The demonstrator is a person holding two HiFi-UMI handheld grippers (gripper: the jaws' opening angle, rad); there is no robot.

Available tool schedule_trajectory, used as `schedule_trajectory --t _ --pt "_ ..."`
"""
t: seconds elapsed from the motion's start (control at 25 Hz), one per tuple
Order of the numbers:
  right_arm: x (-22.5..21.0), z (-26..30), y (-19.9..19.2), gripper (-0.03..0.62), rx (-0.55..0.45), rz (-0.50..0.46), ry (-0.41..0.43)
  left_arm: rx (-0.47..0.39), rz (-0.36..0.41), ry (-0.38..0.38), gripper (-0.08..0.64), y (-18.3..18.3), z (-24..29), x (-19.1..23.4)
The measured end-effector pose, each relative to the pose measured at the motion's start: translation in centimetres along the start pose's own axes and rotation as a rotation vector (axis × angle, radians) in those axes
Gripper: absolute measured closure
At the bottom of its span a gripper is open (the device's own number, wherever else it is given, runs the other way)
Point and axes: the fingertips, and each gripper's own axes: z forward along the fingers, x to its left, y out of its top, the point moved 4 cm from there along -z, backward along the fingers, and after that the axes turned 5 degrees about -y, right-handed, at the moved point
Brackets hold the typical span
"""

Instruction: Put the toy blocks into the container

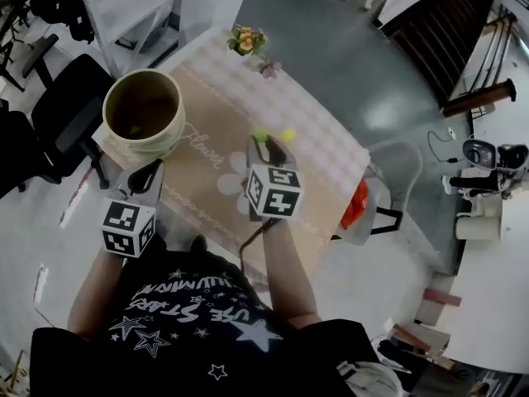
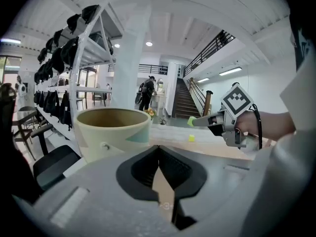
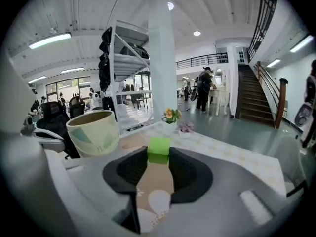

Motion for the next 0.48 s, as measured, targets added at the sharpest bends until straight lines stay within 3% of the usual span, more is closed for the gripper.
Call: schedule_trajectory --t 0.48 --pt "13.0 2.2 6.7 0.453 -0.119 -0.121 0.215 -0.038 -0.072 0.163 0.551 -1.1 -6.5 8.1"
